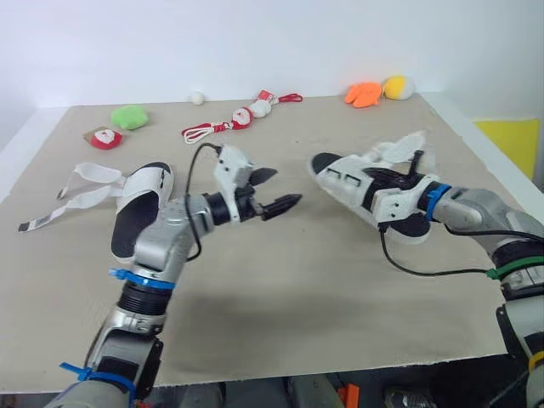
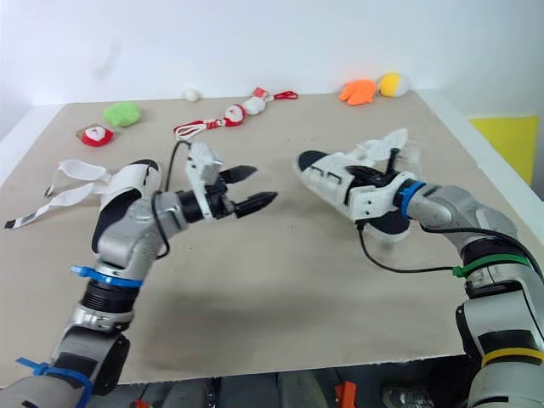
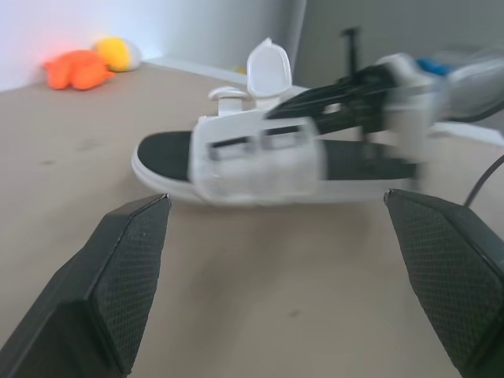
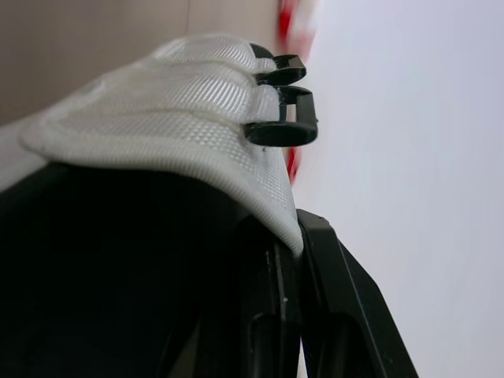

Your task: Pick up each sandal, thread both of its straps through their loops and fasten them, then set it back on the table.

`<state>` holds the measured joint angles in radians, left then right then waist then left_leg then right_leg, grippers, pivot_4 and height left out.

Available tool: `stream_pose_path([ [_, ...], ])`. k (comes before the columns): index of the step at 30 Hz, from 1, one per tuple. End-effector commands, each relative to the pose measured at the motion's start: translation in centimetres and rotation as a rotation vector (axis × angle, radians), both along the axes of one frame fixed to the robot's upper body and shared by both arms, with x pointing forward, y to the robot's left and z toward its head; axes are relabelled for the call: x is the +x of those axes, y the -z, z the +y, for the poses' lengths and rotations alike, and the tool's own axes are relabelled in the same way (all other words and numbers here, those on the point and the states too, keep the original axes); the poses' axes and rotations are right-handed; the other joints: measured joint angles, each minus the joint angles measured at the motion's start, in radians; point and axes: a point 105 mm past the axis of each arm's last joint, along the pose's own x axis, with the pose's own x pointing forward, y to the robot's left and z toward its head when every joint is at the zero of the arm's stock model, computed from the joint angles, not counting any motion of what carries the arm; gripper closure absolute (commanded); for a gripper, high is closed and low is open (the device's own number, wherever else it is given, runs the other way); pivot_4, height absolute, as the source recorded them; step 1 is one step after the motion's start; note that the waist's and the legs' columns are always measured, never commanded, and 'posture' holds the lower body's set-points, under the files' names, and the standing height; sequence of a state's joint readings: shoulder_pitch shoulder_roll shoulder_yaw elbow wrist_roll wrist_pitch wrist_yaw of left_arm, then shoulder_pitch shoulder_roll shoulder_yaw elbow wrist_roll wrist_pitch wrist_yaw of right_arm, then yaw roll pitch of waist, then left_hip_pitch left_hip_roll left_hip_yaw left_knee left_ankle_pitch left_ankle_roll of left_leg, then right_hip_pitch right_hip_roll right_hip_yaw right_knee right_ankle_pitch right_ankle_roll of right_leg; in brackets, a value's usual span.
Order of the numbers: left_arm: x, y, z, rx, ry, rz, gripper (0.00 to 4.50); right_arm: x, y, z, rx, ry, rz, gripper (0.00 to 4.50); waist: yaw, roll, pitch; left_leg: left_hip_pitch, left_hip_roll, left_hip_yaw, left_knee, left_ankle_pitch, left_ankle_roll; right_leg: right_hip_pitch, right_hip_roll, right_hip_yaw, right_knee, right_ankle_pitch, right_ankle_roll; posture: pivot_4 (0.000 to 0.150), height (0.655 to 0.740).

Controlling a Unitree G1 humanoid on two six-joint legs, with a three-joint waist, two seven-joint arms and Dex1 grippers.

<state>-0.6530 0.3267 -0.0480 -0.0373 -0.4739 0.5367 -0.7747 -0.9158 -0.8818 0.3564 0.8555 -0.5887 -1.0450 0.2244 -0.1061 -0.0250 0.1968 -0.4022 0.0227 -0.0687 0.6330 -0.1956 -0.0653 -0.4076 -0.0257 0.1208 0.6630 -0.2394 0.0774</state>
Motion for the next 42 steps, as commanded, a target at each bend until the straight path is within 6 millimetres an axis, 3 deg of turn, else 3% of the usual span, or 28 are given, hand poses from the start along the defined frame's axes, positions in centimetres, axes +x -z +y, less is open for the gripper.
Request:
stream_pose_path([
  [1,-1.1,-2.2,3.4,-0.006,-0.017,-0.039,0.0,-2.4,-3.3,4.0,0.035,-0.251,-0.081,4.44,-0.002,0.0,0.0,0.0,0.001,0.0,0.0,0.0,0.0,0.0,0.0,0.0,0.0,0.0,0.0,0.15,0.74],
  [8,-3.2,-2.2,7.6,0.106,-0.038,0.008,0.0,-5.4,-2.7,8.8,0.007,-0.496,-0.042,4.44,0.005,-0.004,0.002,-0.001,0.0,-0.002,0.001,0.0,0.0,0.001,-0.001,-0.002,0.0,0.0,-0.001,0.15,0.74],
  [15,-5.9,-0.6,9.7,0.222,0.005,0.097,0.0,-7.9,0.8,11.5,-0.056,-0.597,0.014,4.44,0.01,-0.004,0.002,-0.001,0.003,-0.005,0.0,0.0,0.0,0.001,0.001,-0.007,0.001,-0.001,-0.002,0.15,0.74],
  [23,-8.0,2.0,9.9,0.332,0.099,0.176,0.0,-9.6,3.8,12.7,-0.119,-0.668,0.047,4.44,0.01,-0.005,0.003,-0.001,0.004,-0.005,0.001,0.001,0.001,0.0,0.002,-0.007,0.001,0.001,-0.006,0.15,0.74],
  [30,-8.2,3.2,9.8,0.357,0.136,0.194,0.0,-10.2,5.7,12.9,-0.182,-0.718,0.081,4.44,0.01,-0.005,0.002,0.0,0.004,-0.005,0.001,0.002,0.002,0.0,0.003,-0.008,0.001,0.001,-0.01,0.15,0.74],
  [42,-7.6,3.3,9.9,0.36,0.118,0.186,0.0,-10.0,5.2,13.2,-0.163,-0.729,0.065,4.44,0.01,-0.005,0.003,0.0,0.005,-0.005,0.001,0.002,0.002,0.0,0.003,-0.008,0.001,0.001,-0.01,0.15,0.74],
])
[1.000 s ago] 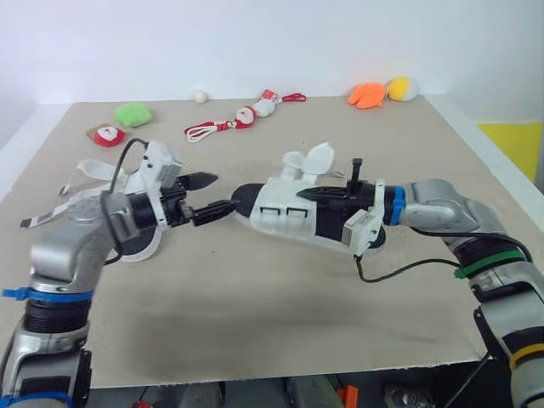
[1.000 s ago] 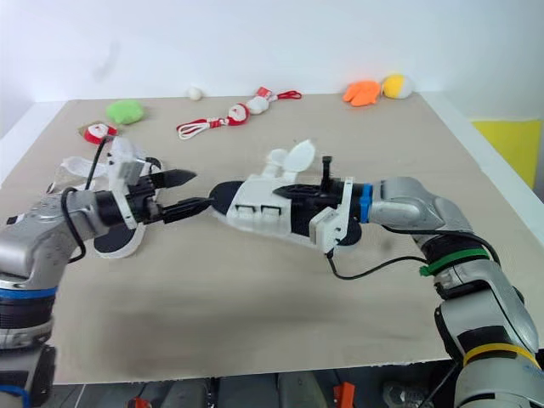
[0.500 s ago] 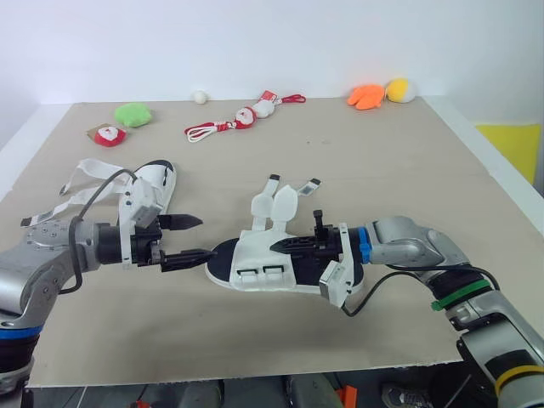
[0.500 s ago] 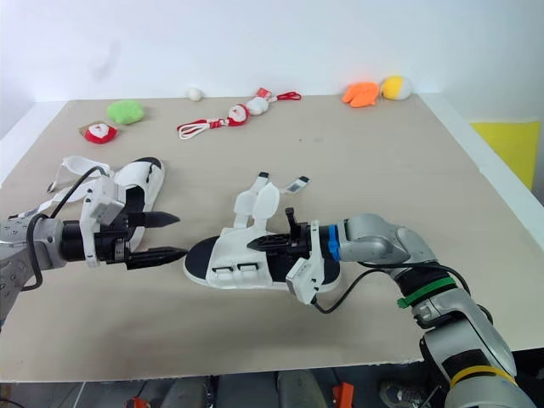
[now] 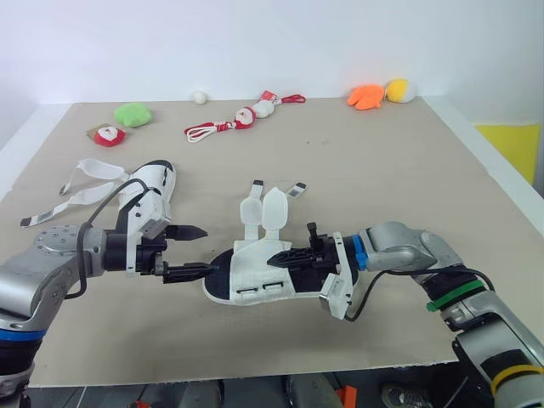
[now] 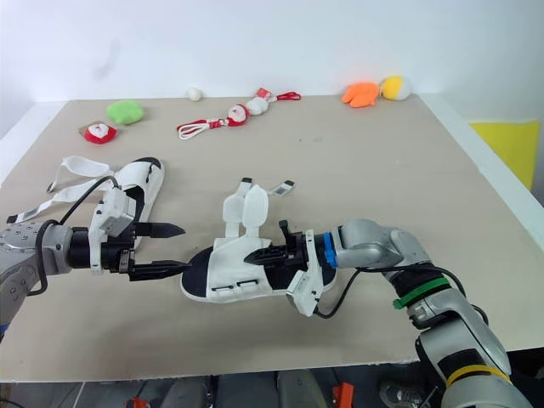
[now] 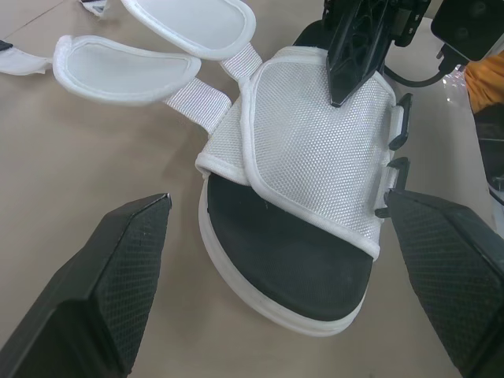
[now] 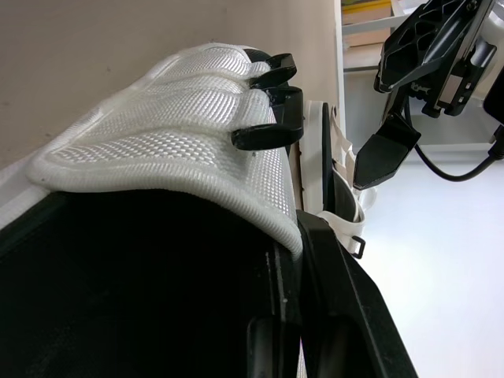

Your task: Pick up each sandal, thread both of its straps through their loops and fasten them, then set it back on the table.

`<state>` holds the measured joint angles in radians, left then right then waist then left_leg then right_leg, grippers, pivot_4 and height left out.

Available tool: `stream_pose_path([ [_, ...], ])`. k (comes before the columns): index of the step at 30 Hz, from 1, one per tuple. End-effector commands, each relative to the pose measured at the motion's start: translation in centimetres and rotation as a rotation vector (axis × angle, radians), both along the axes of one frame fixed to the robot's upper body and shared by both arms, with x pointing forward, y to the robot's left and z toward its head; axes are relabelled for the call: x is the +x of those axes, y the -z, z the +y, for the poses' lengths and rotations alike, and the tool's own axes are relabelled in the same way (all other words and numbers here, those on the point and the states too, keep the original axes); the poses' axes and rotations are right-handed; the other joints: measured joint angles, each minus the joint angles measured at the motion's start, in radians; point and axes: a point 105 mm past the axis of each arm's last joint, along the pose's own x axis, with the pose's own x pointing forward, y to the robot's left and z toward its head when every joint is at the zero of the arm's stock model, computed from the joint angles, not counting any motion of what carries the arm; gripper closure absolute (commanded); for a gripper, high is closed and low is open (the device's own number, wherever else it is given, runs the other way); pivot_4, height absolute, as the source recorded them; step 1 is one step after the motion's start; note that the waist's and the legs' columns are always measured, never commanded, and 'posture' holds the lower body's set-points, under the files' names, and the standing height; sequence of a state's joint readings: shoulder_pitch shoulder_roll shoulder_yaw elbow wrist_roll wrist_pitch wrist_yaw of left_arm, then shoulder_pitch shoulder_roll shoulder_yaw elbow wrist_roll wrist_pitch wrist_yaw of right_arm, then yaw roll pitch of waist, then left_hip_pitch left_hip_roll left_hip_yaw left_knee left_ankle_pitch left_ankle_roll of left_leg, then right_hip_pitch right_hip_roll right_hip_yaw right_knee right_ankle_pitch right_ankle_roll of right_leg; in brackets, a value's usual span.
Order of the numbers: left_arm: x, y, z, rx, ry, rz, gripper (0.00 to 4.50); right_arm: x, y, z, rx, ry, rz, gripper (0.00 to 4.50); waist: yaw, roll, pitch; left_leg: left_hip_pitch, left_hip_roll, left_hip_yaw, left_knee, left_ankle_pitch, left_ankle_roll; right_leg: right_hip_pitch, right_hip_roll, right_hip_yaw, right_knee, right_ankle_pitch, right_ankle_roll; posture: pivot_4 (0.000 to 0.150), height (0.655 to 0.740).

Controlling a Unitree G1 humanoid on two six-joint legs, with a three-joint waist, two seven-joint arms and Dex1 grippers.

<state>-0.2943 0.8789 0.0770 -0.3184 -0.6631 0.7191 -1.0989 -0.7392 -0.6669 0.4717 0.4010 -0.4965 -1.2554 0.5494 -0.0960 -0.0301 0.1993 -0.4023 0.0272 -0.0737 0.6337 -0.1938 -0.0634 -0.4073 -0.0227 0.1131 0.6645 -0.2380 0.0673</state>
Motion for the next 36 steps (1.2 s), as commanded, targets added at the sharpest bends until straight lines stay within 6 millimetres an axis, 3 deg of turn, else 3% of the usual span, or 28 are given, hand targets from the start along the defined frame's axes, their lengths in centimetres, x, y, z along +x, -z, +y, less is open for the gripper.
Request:
stream_pose_path([
  [1,0.3,-0.8,0.1,0.0,-0.007,-0.046,0.0,0.1,-1.3,0.3,0.042,-0.016,-0.022,4.44,0.0,0.0,0.0,0.0,0.0,0.0,0.0,0.0,0.0,0.0,0.0,0.0,0.0,0.0,0.0,0.15,0.74],
  [8,0.2,-0.9,-0.1,-0.009,-0.012,-0.052,0.0,0.1,-2.6,-1.2,0.066,0.004,-0.042,4.44,0.0,0.0,0.0,0.0,0.0,0.0,0.0,0.0,0.0,0.0,0.0,0.0,0.0,0.0,0.0,0.15,0.74],
  [17,0.5,-0.9,-0.3,-0.012,-0.007,-0.051,0.0,-0.4,-2.0,-2.7,0.036,0.012,-0.02,4.44,0.0,0.0,0.0,0.0,0.0,0.0,0.0,0.0,0.0,0.0,0.0,0.0,0.0,0.0,0.0,0.15,0.74],
  [24,0.8,-1.0,-0.3,-0.012,-0.009,-0.054,0.0,-0.3,-2.9,0.1,0.087,-0.034,-0.03,4.44,-0.005,0.0,0.0,0.0,0.001,0.0,0.0,0.0,0.0,0.0,0.001,0.0,0.0,0.0,0.0,0.15,0.74],
  [36,0.1,-0.8,0.5,-0.005,-0.049,-0.04,0.0,0.1,-2.0,2.9,0.1,-0.051,0.014,4.44,-0.003,-0.001,0.001,0.0,0.001,0.0,0.0,0.0,0.0,0.0,0.001,0.0,0.0,0.0,0.0,0.15,0.74],
])
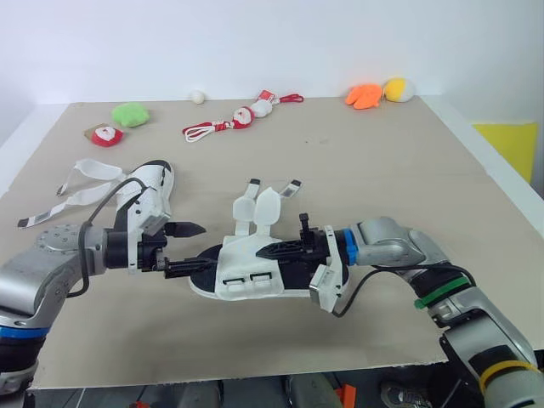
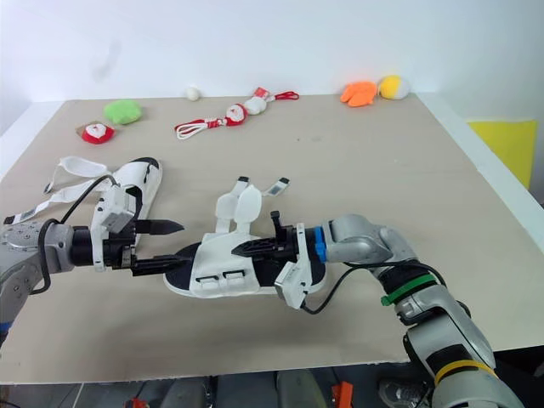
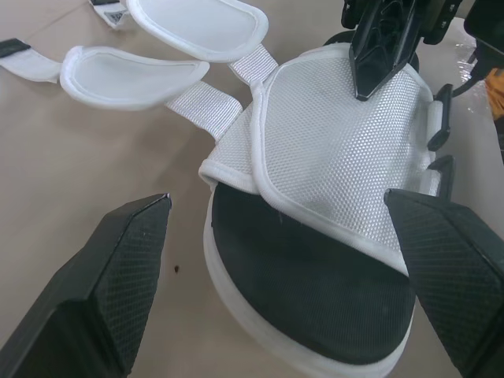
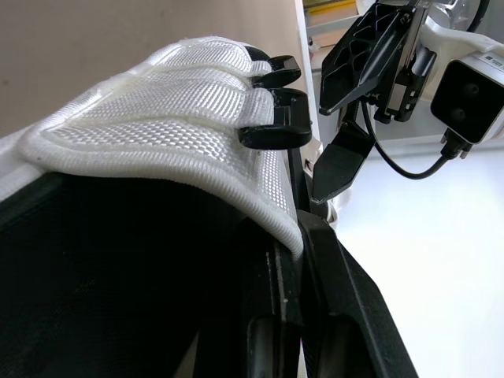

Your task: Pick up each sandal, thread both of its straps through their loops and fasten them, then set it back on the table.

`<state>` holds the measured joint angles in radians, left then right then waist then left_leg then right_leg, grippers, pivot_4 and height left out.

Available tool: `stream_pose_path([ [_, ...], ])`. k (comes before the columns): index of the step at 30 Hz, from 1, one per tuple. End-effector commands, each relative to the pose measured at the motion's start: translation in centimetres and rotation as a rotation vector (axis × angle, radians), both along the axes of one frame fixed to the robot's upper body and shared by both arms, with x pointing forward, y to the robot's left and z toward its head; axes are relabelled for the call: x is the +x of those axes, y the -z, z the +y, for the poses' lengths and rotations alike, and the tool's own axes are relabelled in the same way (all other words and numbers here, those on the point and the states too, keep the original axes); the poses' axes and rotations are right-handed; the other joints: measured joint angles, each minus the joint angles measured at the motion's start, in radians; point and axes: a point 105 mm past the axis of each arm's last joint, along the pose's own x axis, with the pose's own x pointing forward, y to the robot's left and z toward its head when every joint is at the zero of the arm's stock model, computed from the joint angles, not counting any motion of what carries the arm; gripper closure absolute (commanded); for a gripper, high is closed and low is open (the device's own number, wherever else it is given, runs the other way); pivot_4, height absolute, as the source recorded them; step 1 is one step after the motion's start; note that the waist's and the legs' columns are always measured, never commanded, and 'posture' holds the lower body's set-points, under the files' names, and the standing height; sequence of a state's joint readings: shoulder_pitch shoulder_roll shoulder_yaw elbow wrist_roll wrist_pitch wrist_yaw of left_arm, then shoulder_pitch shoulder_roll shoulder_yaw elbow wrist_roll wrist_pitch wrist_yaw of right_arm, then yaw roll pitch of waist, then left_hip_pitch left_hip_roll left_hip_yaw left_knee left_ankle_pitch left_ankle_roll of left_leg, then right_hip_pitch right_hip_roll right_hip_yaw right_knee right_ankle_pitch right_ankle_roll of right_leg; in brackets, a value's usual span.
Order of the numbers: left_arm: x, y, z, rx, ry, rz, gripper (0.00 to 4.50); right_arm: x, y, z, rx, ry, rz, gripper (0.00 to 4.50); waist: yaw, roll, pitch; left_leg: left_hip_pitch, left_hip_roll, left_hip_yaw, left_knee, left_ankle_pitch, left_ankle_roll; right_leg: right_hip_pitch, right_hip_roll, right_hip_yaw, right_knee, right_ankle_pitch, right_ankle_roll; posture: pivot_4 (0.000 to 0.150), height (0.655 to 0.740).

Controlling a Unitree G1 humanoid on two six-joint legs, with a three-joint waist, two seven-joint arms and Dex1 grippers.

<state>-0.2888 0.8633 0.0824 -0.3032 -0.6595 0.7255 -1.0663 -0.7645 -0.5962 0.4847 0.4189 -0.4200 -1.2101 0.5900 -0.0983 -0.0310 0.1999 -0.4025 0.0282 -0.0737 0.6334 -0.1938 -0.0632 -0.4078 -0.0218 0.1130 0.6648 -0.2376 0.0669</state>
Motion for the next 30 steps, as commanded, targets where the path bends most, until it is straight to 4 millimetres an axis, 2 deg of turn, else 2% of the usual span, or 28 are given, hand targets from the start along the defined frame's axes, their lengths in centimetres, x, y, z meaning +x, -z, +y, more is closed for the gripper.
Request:
stream_pose_path([
  [1,-0.4,-1.1,0.3,0.008,-0.006,-0.047,0.0,-0.2,-1.0,1.2,0.034,-0.04,-0.026,4.44,-0.001,0.0,0.0,0.0,0.0,0.0,0.0,0.0,0.0,0.0,0.0,0.0,0.0,0.0,0.0,0.15,0.74],
  [6,-0.5,-1.2,0.3,0.008,-0.013,-0.046,0.0,-0.1,-0.5,2.2,0.031,-0.055,-0.022,4.44,-0.001,0.0,0.0,0.001,0.001,0.0,0.0,0.0,0.0,0.0,0.001,0.0,0.0,0.001,-0.001,0.15,0.74],
  [13,-0.7,-1.1,0.4,0.01,-0.019,-0.04,0.0,0.2,0.1,2.5,0.009,-0.043,-0.01,4.44,-0.002,-0.001,0.0,0.001,0.001,0.0,0.0,0.0,0.0,0.0,0.001,0.0,0.0,0.001,-0.002,0.15,0.74],
  [18,-0.7,-1.1,0.8,0.018,-0.028,-0.037,0.0,0.2,-0.4,2.0,0.049,-0.028,0.048,2.5,-0.002,-0.001,0.0,0.001,0.002,0.0,0.0,0.001,0.001,0.0,0.002,0.0,0.0,0.001,-0.004,0.15,0.74],
  [23,-0.9,-1.0,1.6,0.03,-0.047,-0.033,0.0,0.3,-1.4,0.8,0.069,-0.003,0.101,0.08,-0.001,-0.001,0.0,0.001,0.002,0.0,0.0,0.0,0.001,0.0,0.001,0.0,0.0,0.001,-0.004,0.15,0.74],
  [30,-0.9,-1.5,2.2,0.025,-0.077,-0.049,0.0,0.6,-2.2,-2.4,0.052,0.074,0.176,0.08,0.0,-0.001,0.0,0.001,0.001,0.0,-0.001,0.0,0.001,0.0,0.001,0.0,0.0,-0.001,-0.006,0.15,0.74],
])
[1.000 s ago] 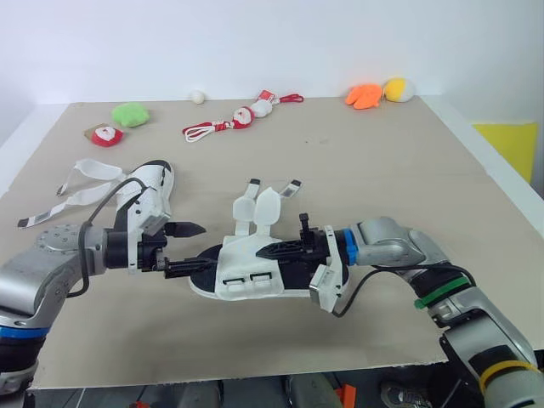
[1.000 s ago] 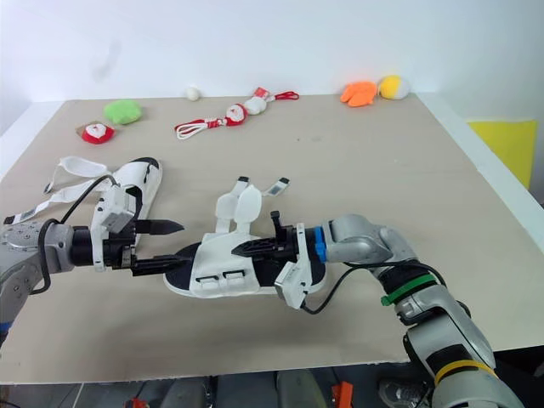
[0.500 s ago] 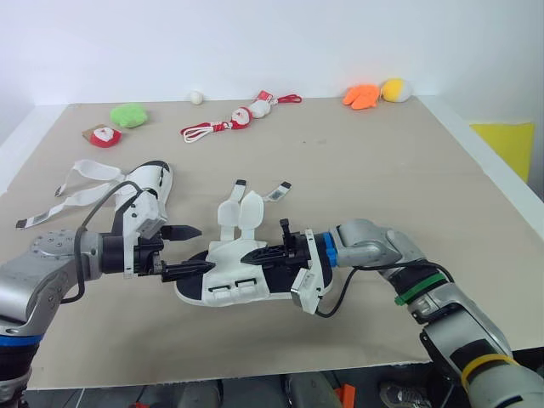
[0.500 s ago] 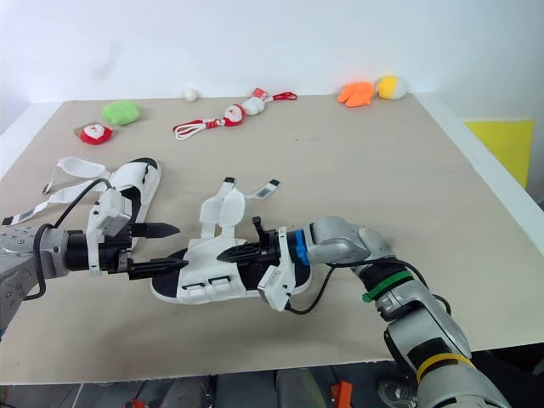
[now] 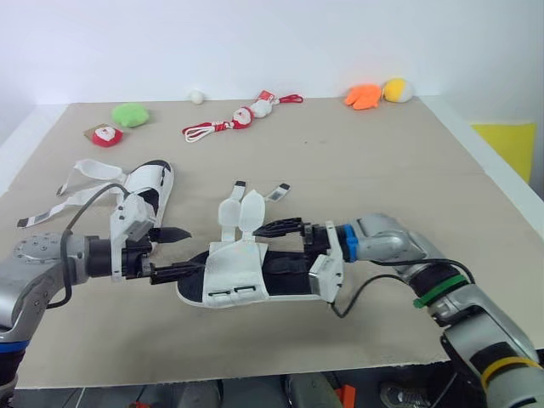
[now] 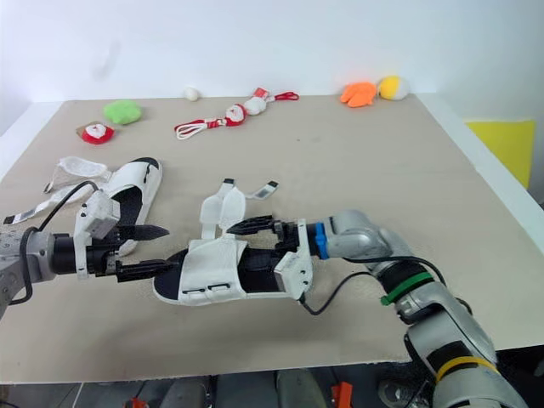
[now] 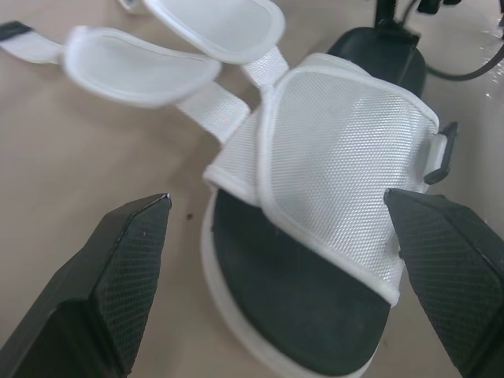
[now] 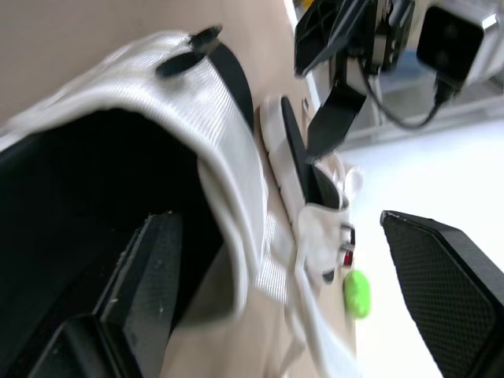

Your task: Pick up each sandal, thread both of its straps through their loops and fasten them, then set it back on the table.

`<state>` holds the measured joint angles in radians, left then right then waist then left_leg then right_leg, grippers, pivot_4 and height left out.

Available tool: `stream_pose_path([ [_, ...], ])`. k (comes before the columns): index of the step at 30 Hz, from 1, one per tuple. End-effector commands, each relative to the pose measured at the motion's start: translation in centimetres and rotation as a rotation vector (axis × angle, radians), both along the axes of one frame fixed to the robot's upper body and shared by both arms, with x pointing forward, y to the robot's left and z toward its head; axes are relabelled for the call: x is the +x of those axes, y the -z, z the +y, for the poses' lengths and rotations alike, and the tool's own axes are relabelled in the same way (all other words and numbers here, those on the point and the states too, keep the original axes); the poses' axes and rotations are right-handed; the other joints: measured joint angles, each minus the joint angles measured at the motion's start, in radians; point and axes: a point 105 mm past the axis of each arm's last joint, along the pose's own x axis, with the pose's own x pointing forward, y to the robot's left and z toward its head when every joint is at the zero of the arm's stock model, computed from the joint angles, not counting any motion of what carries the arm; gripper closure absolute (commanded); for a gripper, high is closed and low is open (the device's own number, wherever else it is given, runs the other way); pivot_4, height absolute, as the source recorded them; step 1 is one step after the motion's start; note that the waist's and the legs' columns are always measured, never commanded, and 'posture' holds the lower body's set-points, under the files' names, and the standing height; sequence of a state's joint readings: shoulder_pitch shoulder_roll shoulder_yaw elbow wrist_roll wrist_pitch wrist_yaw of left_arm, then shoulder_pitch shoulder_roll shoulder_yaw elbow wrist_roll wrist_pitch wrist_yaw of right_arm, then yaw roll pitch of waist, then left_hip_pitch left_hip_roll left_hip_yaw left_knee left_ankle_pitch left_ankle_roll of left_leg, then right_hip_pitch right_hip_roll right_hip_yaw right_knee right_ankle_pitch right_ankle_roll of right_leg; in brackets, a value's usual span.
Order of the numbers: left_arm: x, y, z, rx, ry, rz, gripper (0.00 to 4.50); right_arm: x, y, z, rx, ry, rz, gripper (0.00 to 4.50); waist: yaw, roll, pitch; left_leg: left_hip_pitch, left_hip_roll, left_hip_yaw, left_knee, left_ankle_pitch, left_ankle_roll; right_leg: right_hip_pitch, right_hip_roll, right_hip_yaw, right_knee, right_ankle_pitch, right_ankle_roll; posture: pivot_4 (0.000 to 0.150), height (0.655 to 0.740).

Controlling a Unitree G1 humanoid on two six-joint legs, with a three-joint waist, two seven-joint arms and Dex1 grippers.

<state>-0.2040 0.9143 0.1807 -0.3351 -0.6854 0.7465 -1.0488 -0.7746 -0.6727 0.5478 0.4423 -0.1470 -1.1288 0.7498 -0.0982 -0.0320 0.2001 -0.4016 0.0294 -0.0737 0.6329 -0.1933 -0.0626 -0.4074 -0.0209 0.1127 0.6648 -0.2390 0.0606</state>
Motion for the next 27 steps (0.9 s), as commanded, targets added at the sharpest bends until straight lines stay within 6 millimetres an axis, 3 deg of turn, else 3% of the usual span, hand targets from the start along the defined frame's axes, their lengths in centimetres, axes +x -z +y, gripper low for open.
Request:
stream_pose_path([
  [1,-0.3,-1.2,0.2,0.008,0.004,-0.052,0.0,-0.1,-2.0,-1.1,0.065,0.03,0.055,0.08,0.0,0.0,0.0,0.0,0.0,0.0,0.0,0.0,0.0,0.0,0.0,0.0,0.0,0.0,0.0,0.15,0.74],
  [5,-0.3,-1.2,0.4,0.008,-0.001,-0.054,0.0,0.1,-2.4,-2.3,0.051,0.06,0.069,0.08,0.0,0.0,0.0,0.0,0.0,0.0,0.0,0.0,0.0,0.0,0.0,0.0,0.0,0.0,0.0,0.15,0.74],
  [8,0.0,-1.3,0.2,0.002,-0.001,-0.058,0.0,0.0,-2.4,-2.0,0.035,0.043,0.027,0.08,0.0,0.0,0.0,0.0,0.001,0.0,0.0,0.0,0.0,0.0,0.001,0.0,0.0,0.0,0.0,0.15,0.74],
  [15,0.3,-1.4,-0.3,-0.003,0.013,-0.062,0.0,-0.4,-0.3,1.0,-0.04,-0.034,-0.081,0.08,0.0,0.0,0.0,0.0,0.001,0.0,0.0,0.0,0.0,-0.001,0.001,0.0,0.0,0.001,0.002,0.15,0.74],
  [21,0.1,-1.4,-0.3,-0.003,0.017,-0.06,0.0,-0.9,-0.3,3.3,0.007,-0.087,-0.128,0.08,0.0,0.0,0.0,0.0,0.001,0.0,0.0,0.0,0.0,-0.001,0.001,0.0,0.0,0.002,0.003,0.15,0.74],
  [23,0.1,-1.3,-0.3,-0.003,0.017,-0.058,0.0,-1.0,-0.5,3.7,0.025,-0.1,-0.14,0.94,0.0,0.0,0.0,0.0,0.001,0.0,0.0,0.0,0.0,-0.001,0.001,0.0,0.0,0.002,0.003,0.15,0.74],
  [24,0.0,-1.3,-0.3,-0.004,0.016,-0.058,0.0,-1.1,-0.7,3.7,0.035,-0.102,-0.14,1.06,0.0,0.0,0.0,0.0,0.001,0.0,0.0,0.0,0.0,-0.001,0.001,0.0,0.0,0.001,0.002,0.15,0.74],
  [25,-0.1,-1.3,-0.4,-0.005,0.017,-0.057,0.0,-1.1,-0.8,3.6,0.039,-0.102,-0.142,1.84,0.0,0.0,0.0,0.0,0.001,0.0,0.0,0.0,0.0,-0.001,0.001,0.0,0.0,0.001,0.001,0.15,0.74],
  [27,-0.1,-1.3,-0.4,-0.008,0.016,-0.056,0.0,-1.0,-0.8,3.1,0.037,-0.096,-0.142,2.41,0.0,0.0,0.0,0.0,0.001,0.0,0.0,0.0,0.0,-0.001,0.001,0.0,0.0,0.001,0.001,0.15,0.74],
])
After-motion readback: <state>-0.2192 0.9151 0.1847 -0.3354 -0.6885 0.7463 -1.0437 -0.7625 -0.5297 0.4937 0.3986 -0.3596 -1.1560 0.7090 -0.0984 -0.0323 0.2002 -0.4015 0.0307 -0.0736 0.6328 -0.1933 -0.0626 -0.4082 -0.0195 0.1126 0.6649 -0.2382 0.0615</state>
